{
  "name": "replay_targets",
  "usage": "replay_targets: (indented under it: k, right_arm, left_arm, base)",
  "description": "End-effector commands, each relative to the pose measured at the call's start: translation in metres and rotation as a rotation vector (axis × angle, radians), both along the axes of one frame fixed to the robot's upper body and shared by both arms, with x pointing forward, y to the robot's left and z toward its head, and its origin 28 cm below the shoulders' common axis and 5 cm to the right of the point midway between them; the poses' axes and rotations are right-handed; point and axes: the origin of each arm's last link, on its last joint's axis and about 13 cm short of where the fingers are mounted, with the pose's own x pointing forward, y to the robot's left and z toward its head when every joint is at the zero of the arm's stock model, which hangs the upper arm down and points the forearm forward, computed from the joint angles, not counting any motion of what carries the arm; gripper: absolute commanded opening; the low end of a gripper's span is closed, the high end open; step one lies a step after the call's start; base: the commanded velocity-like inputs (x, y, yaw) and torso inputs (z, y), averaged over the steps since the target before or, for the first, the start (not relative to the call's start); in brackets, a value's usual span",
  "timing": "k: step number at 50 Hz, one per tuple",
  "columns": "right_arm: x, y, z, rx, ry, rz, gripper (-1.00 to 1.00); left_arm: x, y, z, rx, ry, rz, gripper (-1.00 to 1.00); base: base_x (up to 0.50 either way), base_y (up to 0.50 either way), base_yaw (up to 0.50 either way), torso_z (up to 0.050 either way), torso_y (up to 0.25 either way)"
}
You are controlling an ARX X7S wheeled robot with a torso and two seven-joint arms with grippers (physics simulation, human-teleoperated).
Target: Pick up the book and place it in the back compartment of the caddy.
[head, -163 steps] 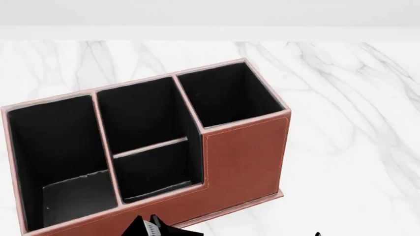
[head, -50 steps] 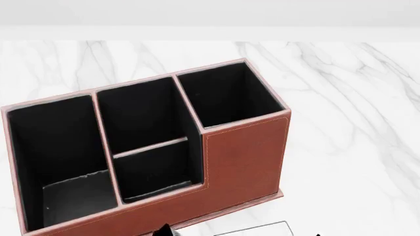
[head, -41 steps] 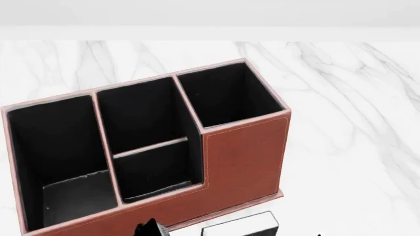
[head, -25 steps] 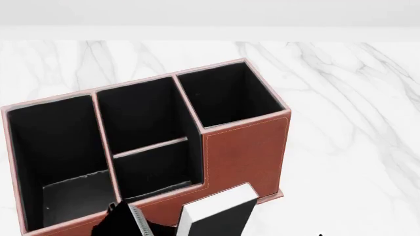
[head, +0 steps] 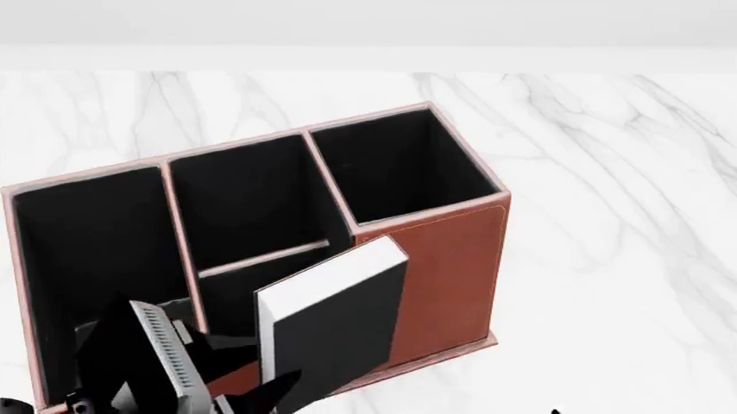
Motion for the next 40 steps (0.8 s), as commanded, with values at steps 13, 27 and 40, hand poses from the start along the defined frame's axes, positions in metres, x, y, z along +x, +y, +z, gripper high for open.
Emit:
replay_targets:
  k: [13, 27, 40]
  right_arm:
    - [0.0, 0.002, -0.001, -0.013, 0.005, 0.007, 1.0]
    - [0.0, 0.002, -0.002, -0.015, -0.002, 0.015, 1.0]
    - [0.001, 0.004, -0.001, -0.037, 0.003, -0.025, 1.0]
  left_arm:
    - [0.008, 0.016, 0.02, -0.244, 0.051, 0.0, -1.0]
    - [0.017, 0.023, 0.018, -0.247, 0.226, -0.082, -1.0]
    - [0.017, 0.035, 0.022, -0.197, 0.271, -0.073, -1.0]
  base:
    - [0.0, 0.0, 0.0, 0.0, 0.002]
    - [0.0, 0.0, 0.0, 0.0, 0.001]
    - [0.0, 0.0, 0.0, 0.0, 0.001]
